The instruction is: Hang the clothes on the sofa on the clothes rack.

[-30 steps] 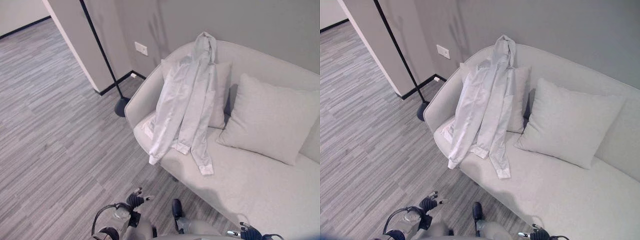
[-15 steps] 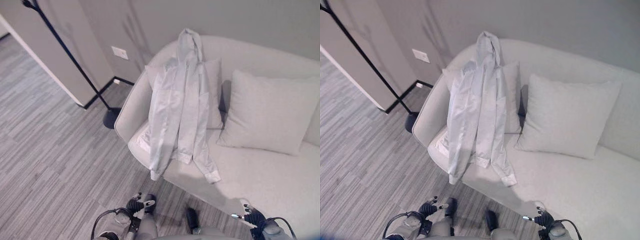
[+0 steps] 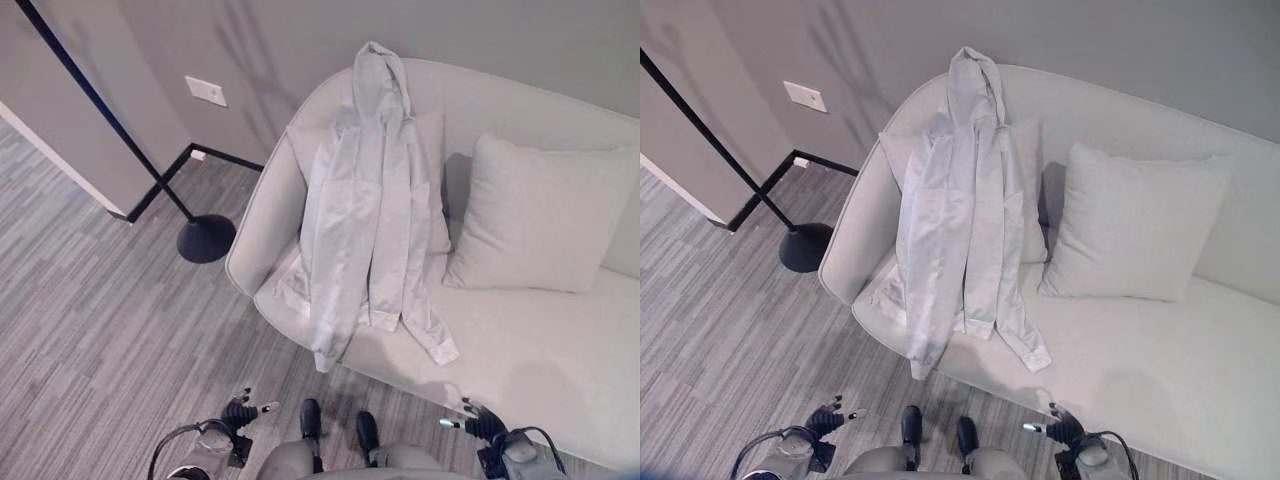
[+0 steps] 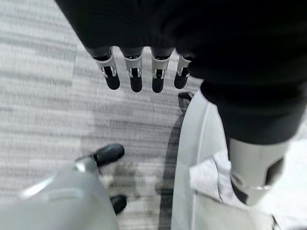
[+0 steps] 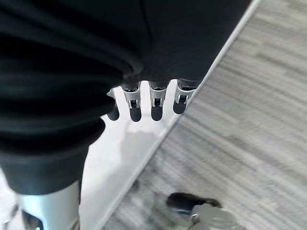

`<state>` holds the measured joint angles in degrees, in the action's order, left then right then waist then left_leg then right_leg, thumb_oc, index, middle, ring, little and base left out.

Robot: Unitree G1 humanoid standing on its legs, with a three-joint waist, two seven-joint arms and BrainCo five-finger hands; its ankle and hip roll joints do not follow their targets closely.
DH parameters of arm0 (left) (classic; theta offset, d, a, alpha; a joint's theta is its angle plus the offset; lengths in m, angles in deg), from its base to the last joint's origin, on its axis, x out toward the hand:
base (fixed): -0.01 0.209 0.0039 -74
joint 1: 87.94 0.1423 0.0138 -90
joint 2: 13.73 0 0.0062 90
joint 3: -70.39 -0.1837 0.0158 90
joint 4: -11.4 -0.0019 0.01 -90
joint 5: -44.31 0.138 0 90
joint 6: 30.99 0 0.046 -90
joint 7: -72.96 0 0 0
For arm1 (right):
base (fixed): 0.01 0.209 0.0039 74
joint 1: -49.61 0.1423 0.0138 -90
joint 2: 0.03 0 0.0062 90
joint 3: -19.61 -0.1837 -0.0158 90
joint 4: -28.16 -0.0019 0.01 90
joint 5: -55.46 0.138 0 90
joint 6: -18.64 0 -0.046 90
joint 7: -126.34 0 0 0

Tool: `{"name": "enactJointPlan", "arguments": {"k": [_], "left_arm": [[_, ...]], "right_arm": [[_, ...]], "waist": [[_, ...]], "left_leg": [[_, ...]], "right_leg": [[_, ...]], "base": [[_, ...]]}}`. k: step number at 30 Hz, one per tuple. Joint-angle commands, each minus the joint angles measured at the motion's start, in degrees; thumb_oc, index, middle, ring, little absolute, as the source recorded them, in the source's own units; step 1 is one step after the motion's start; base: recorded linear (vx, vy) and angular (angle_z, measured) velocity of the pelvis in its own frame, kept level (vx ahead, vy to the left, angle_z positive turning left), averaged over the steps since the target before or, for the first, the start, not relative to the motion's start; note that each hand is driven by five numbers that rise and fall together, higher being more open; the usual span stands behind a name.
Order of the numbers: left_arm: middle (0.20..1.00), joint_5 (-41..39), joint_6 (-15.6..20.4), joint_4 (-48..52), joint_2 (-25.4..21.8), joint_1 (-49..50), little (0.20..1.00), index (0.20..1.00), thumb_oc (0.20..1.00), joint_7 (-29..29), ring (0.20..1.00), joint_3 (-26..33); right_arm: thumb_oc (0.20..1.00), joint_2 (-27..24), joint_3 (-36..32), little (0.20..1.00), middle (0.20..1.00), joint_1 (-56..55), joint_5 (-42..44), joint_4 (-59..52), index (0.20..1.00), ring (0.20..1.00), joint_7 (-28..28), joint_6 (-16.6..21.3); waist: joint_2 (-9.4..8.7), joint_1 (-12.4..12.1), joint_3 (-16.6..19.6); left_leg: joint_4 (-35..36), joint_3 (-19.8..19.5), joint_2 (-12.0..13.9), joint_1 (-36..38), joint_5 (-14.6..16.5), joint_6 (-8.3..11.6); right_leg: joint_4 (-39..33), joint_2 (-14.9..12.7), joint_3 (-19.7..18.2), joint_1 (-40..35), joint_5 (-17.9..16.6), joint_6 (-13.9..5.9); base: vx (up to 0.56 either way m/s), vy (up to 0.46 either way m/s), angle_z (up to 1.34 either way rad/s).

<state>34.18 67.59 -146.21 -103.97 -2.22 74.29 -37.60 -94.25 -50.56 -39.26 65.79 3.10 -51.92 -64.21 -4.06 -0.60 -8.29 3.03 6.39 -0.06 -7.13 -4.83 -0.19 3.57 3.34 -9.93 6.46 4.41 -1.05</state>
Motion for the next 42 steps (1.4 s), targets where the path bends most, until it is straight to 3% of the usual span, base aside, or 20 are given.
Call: {"name": "enactJointPlan", "arguments": {"k": [1, 2, 5, 6, 8, 9, 10, 12, 13, 15, 16, 18, 22, 26, 28, 33, 34, 37, 40, 42], "left_arm": [[1.0, -1.8, 1.24, 1.07, 0.87, -3.25, 1.0, 1.0, 1.0, 0.1, 1.0, 0.14], [1.0, -1.8, 1.24, 1.08, 0.87, -3.24, 1.0, 1.0, 1.0, 0.1, 1.0, 0.13], [1.0, -1.09, 1.32, 0.5, 1.18, -3.25, 1.0, 1.0, 1.0, 0.27, 1.0, -0.52], [1.0, -0.28, 1.5, -0.19, 0.96, -3.68, 1.0, 1.0, 1.0, 0.77, 1.0, -1.55], [1.0, 0.02, 1.5, -0.17, 0.72, -3.83, 1.0, 1.0, 1.0, 0.93, 1.0, -1.68], [1.0, 0.02, 1.5, -0.17, 0.72, -3.83, 1.0, 1.0, 1.0, 0.93, 1.0, -1.68], [1.0, 0.47, 1.17, -0.24, 0.2, -4.16, 1.0, 1.0, 1.0, 0.78, 1.0, -1.69], [1.0, 0.8, 1.28, -0.45, 0.08, -4.44, 1.0, 1.0, 1.0, 0.71, 1.0, -1.71], [1.0, 1.92, 1.43, 1.39, -0.98, -5.45, 1.0, 1.0, 1.0, 0.77, 1.0, -2.7], [1.0, 1.8, 1.34, 4.83, -3.59, -5.77, 1.0, 1.0, 1.0, 0.78, 1.0, -2.35], [1.0, 1.36, 1.22, 6.0, -4.91, -5.75, 1.0, 1.0, 1.0, 0.97, 1.0, -1.56], [1.0, 0.27, 1.1, 7.21, -6.23, -5.7, 1.0, 1.0, 1.0, 0.82, 1.0, -0.75], [1.0, -0.19, 0.97, 7.76, -7.92, -5.34, 1.0, 1.0, 1.0, -0.19, 1.0, 0.34], [1.0, 0.24, 0.67, 9.64, -8.28, -5.15, 1.0, 1.0, 1.0, -1.17, 1.0, 1.17], [1.0, 0.01, 0.93, 10.75, -7.66, -6.47, 1.0, 1.0, 1.0, -1.01, 1.0, 0.54], [1.0, -0.36, 1.31, 17.79, -7.85, -6.6, 1.0, 1.0, 1.0, -1.33, 1.0, 0.53], [1.0, -2.59, 1.65, 25.32, -8.38, -8.04, 1.0, 1.0, 1.0, -1.51, 1.0, -0.18], [1.0, -3.2, 1.88, 29.12, -8.48, -9.42, 1.0, 1.0, 1.0, -0.97, 1.0, -0.47], [1.0, -2.7, 2.03, 33.65, -9.62, -12.74, 1.0, 1.0, 1.0, -0.41, 1.0, -1.26], [1.0, -2.51, 2.21, 35.42, -10.73, -16.13, 1.0, 1.0, 1.0, 0.51, 1.0, -2.39]], "right_arm": [[1.0, -2.02, 0.1, 1.0, 1.0, -0.36, 2.21, -1.88, 1.0, 1.0, -0.75, 1.41], [1.0, -2.02, 0.09, 1.0, 1.0, -0.37, 2.21, -1.89, 1.0, 1.0, -0.74, 1.41], [1.0, -2.12, -0.83, 1.0, 1.0, -0.59, 2.77, -1.81, 1.0, 1.0, -0.83, 1.38], [1.0, -2.45, -2.03, 1.0, 1.0, -0.81, 3.94, -2.36, 1.0, 1.0, -1.37, 1.61], [1.0, -3.09, -2.62, 1.0, 1.0, -0.63, 4.17, -2.83, 1.0, 1.0, -1.51, 1.7], [1.0, -3.09, -2.62, 1.0, 1.0, -0.63, 4.17, -2.83, 1.0, 1.0, -1.51, 1.7], [1.0, -3.86, -3.5, 1.0, 1.0, -0.49, 4.21, -4.74, 1.0, 1.0, -1.28, 1.35], [1.0, -4.56, -3.8, 1.0, 1.0, -0.15, 3.99, -5.55, 1.0, 1.0, -1.01, 1.34], [1.0, -6.44, -4.24, 1.0, 1.0, 1.45, 3.59, -10.58, 1.0, 1.0, -1.35, 1.45], [1.0, -7.91, -3.64, 1.0, 1.0, 3.5, 3.01, -15.27, 1.0, 1.0, -1.63, 1.8], [1.0, -8.76, -2.78, 1.0, 1.0, 5.16, 2.36, -17.65, 1.0, 1.0, -1.84, 1.9], [1.0, -10.61, -2.11, 1.0, 1.0, 6.31, 1.2, -22.29, 1.0, 1.0, -1.99, 2.13], [1.0, -15.78, -3.4, 1.0, 1.0, 7.87, 0.66, -27.67, 1.0, 1.0, -2.49, 3.71], [1.0, -17.88, -6.15, 1.0, 1.0, 7.61, 0.43, -32.07, 1.0, 1.0, -3.68, 4.4], [1.0, -18.91, -7.68, 1.0, 1.0, 8.0, 0.69, -33.37, 1.0, 1.0, -4.79, 4.84], [1.0, -22.51, -12.34, 1.0, 1.0, 6.59, -0.24, -38.44, 1.0, 1.0, -5.75, 5.45], [1.0, -25.19, -15.63, 1.0, 1.0, 6.22, 0.13, -41.3, 1.0, 1.0, -6.74, 6.22], [1.0, -26.07, -16.58, 1.0, 1.0, 6.06, -0.37, -42.38, 1.0, 1.0, -6.99, 6.16], [1.0, -26.22, -19.04, 1.0, 1.0, 5.37, -0.2, -44.07, 1.0, 1.0, -7.52, 5.87], [1.0, -26.63, -19.31, 1.0, 1.0, 7.15, 0.42, -43.39, 1.0, 1.0, -9.25, 6.21]], "waist": [[-2.59, 0.19, -2.23], [-2.58, 0.23, -2.22], [-2.74, 0.28, -1.13], [-1.93, 0.17, -0.18], [-1.6, 0.01, -0.16], [-1.6, 0.01, -0.16], [-0.28, 0.15, 0.73], [0.34, 0.39, 0.74], [0.43, 1.18, 0.18], [-0.58, 0.65, -0.41], [-1.22, -0.44, -0.66], [-2.21, -1.03, -0.39], [-3.4, -1.77, 0.35], [-4.64, -2.32, 0.48], [-4.27, -1.8, -0.44], [-2.76, -1.36, -1.44], [-2.38, -0.82, -5.14], [-2.04, -0.03, -5.63], [-1.27, 0.4, -4.47], [-1.15, -0.44, -4.58]], "left_leg": [[-11.49, 1.43, -0.6, -6.7, 4.48, 2.89], [-11.63, 1.38, -0.61, -6.77, 4.56, 2.89], [-9.37, -0.27, 2.98, -9.08, 1.88, 3.11], [-3.76, -4.46, 8.46, -10.68, -4.26, 5.67], [-1.85, -6.27, 9.5, -11.64, -5.54, 6.64], [-1.85, -6.27, 9.5, -11.64, -5.54, 6.64], [-0.61, -8.12, 10.01, -10.48, -4.82, 8.63], [-0.56, -7.73, 9.31, -10.07, -4.22, 8.79], [-1.82, -6.32, 6.88, -11.2, -2.89, 7.99], [-1.44, -3.83, 5.93, -11.81, -2.08, 7.07], [-0.83, -1.91, 6.03, -11.83, -1.79, 6.65], [0.44, 0.64, 5.66, -11.12, -1.63, 5.77], [1.97, 3.53, 3.49, -9.8, -0.66, 3.78], [1.97, 4.22, 0.96, -9.86, 0.09, 2.84], [1.97, 3.84, -0.35, -9.6, -0.34, 2.69], [1.97, 3.87, -0.98, -6.81, 0.87, 2.38], [-7.49, 2.62, -2.24, -9.95, 2.95, 2.52], [-11.31, 1.01, -1.99, -13.32, 3.63, 3.0], [-6.67, -0.31, 0.24, -14.43, 0.39, 3.17], [-0.51, -2.28, 1.49, -16.85, -4.02, 4.44]], "right_leg": [[-6.35, -1.35, 1.45, -3.48, -5.96, -3.88], [-6.39, -1.36, 1.51, -3.52, -5.95, -3.89], [-7.08, -3.68, 2.12, -3.47, -4.92, -4.59], [-7.86, -5.6, 1.19, -3.17, -3.23, -5.06], [-8.35, -6.36, 0.42, -4.1, -2.31, -5.32], [-8.35, -6.36, 0.42, -4.1, -2.31, -5.32], [-8.54, -9.24, -2.63, -4.92, -1.8, -6.96], [-8.52, -10.53, -3.26, -4.06, -2.26, -7.83], [-8.54, -13.38, -3.91, -0.72, -5.11, -9.32], [-8.54, -14.15, -4.03, 3.15, -8.91, -9.75], [-8.57, -14.49, -1.5, 4.63, -10.8, -9.74], [-8.57, -13.66, 1.7, 4.65, -11.77, -9.35], [-7.44, -7.53, 1.89, 1.51, -8.73, -8.16], [-7.7, -0.01, -0.75, 2.43, -6.68, -6.47], [-7.92, 1.12, -0.83, 3.1, -6.89, -5.32], [-7.96, 2.18, 0.16, 2.91, -7.22, -4.23], [-6.2, 1.21, 1.94, 3.87, -7.32, -3.52], [-6.14, 0.31, 2.86, 3.69, -7.09, -3.49], [-6.81, -0.57, 4.18, 3.11, -6.11, -3.85], [-7.78, -0.98, 5.11, 2.95, -4.83, -3.87]], "base": [[0.02, 0.091, 0.28], [0.08, 0.161, 0.31], [0.16, 0.234, 0.05], [0.2, 0.271, -0.24], [0.22, 0.278, -0.34], [0.33, 0.553, -0.37], [0.21, 0.41, -0.4], [0.19, 0.547, -0.92], [0.1, 0.611, -1.33], [-0.03, 0.373, -1.13], [-0.05, 0.162, -1.02], [0.02, 0.164, -0.72], [0.02, 0.233, -0.32], [0.02, 0.111, -0.31], [-0.02, 0.05, -0.02], [0.02, -0.003, 0.12], [-0.09, -0.07, 0.27], [-0.03, -0.022, 0.84], [0.13, 0.036, 0.24], [0.17, 0.036, 0.12]]}}
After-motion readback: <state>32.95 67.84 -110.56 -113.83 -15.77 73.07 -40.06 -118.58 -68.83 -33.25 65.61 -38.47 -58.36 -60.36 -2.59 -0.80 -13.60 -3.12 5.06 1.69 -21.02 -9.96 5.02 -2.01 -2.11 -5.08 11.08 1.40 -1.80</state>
